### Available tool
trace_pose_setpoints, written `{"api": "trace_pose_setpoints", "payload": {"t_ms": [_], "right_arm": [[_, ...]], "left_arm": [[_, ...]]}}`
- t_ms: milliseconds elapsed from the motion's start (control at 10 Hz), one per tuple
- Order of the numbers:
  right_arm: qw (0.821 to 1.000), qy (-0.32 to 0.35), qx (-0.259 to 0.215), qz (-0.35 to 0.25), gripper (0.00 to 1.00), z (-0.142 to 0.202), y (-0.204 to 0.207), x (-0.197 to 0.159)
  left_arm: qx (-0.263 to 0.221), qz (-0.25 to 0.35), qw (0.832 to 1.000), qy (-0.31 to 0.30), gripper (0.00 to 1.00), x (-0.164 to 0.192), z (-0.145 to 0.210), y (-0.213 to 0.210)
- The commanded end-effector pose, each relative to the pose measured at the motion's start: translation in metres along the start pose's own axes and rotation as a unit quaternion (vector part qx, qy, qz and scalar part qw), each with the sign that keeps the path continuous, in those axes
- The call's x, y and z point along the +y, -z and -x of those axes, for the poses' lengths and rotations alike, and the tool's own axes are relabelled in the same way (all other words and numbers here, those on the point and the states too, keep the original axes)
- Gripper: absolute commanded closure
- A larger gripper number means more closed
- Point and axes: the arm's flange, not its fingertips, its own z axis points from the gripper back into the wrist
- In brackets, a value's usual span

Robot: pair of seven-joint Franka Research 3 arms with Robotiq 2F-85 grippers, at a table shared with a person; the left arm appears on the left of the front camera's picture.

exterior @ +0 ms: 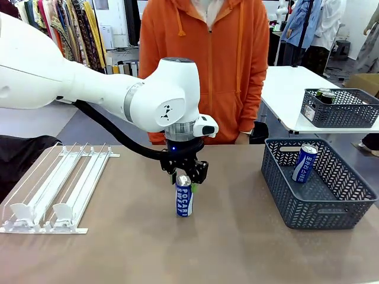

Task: Retrieve and store the cans from the dispenser.
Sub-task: Pick up one can from the Automatic Can Dispenser and place it in the middle of the table.

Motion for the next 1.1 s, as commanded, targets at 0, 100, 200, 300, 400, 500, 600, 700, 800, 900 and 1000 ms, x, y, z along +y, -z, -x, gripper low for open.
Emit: {"api": "trace_pose_setpoints", "payload": {"t_ms": [0, 100, 200, 300, 400, 500, 600, 700, 800, 900, 1000], "right_arm": [[1.000, -0.006, -0.010, -0.014, 0.00, -0.002, 0.003, 0.001], [1.000, -0.006, -0.010, -0.014, 0.00, -0.002, 0.003, 0.001], [1.000, -0.006, -0.010, -0.014, 0.00, -0.002, 0.003, 0.001], [1.000, -0.006, -0.010, -0.014, 0.00, -0.002, 0.003, 0.001], [1.000, -0.006, -0.010, -0.014, 0.00, -0.002, 0.003, 0.001], [1.000, -0.006, -0.010, -0.014, 0.00, -0.002, 0.003, 0.001], [1.000, -0.006, -0.010, -0.014, 0.00, -0.002, 0.003, 0.001], [1.000, -0.006, -0.010, -0.014, 0.00, -0.002, 0.003, 0.001], [1.000, -0.006, -0.010, -0.014, 0.00, -0.002, 0.003, 0.001], [1.000, -0.006, -0.010, -0.014, 0.00, -0.002, 0.003, 0.001], [1.000, -0.006, -0.010, -0.014, 0.00, -0.002, 0.003, 0.001]], "left_arm": [[-0.008, -0.010, 1.000, -0.015, 0.00, 0.002, 0.000, -0.007], [-0.009, -0.005, 1.000, -0.017, 0.00, 0.004, 0.001, -0.009], [-0.020, -0.002, 1.000, -0.021, 0.00, 0.007, 0.003, -0.017], [-0.035, 0.008, 0.999, -0.028, 0.00, 0.012, 0.007, -0.032], [-0.054, 0.019, 0.998, -0.032, 0.00, 0.018, 0.015, -0.054], [-0.071, 0.046, 0.996, -0.027, 0.00, 0.026, 0.030, -0.087], [-0.080, 0.078, 0.994, -0.016, 0.00, 0.039, 0.045, -0.118], [-0.098, 0.103, 0.989, -0.028, 0.00, 0.062, 0.063, -0.143], [-0.112, 0.147, 0.981, -0.057, 0.00, 0.098, 0.083, -0.163], [-0.129, 0.208, 0.964, -0.104, 0.00, 0.151, 0.115, -0.181], [-0.162, 0.260, 0.941, -0.146, 0.00, 0.197, 0.153, -0.192]]}}
